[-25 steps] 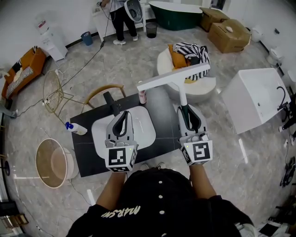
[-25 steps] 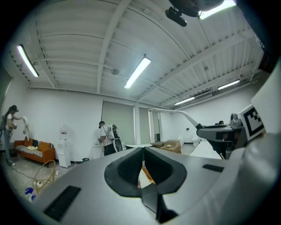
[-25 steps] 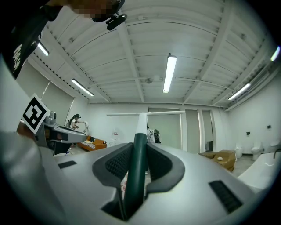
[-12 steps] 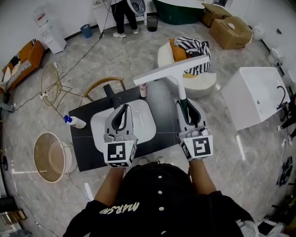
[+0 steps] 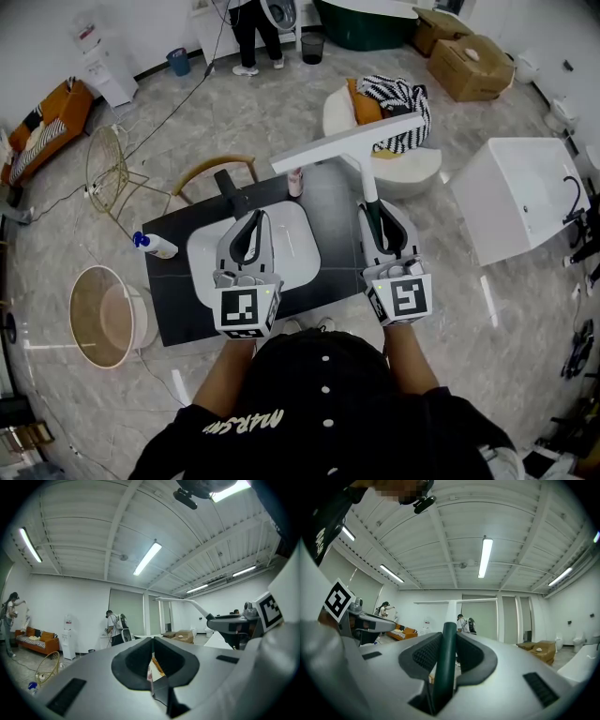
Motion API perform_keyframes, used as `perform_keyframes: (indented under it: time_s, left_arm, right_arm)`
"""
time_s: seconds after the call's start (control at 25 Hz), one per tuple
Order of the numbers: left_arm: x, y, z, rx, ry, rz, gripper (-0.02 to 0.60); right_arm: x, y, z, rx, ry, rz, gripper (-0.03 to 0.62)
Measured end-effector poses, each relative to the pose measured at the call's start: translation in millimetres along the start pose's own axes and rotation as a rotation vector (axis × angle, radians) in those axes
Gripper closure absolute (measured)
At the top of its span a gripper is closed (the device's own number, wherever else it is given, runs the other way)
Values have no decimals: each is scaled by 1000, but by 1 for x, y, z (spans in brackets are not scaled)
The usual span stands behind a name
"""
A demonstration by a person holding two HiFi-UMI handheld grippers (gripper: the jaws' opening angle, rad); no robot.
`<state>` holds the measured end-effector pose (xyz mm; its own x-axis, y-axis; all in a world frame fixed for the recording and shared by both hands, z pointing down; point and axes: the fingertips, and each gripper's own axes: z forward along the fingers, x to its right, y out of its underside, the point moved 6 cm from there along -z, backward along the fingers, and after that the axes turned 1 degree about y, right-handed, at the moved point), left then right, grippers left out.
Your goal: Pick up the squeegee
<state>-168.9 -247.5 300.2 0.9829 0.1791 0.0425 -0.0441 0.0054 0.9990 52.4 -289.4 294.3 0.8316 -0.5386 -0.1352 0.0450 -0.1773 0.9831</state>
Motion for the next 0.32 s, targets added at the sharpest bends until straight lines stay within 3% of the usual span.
perform_keyframes:
  time_s: [0.32]
  left_arm:
    - [0,0,-3,6,-5,-4,560]
  right_arm:
    - [-4,-3,-1,8,-5,-11,505]
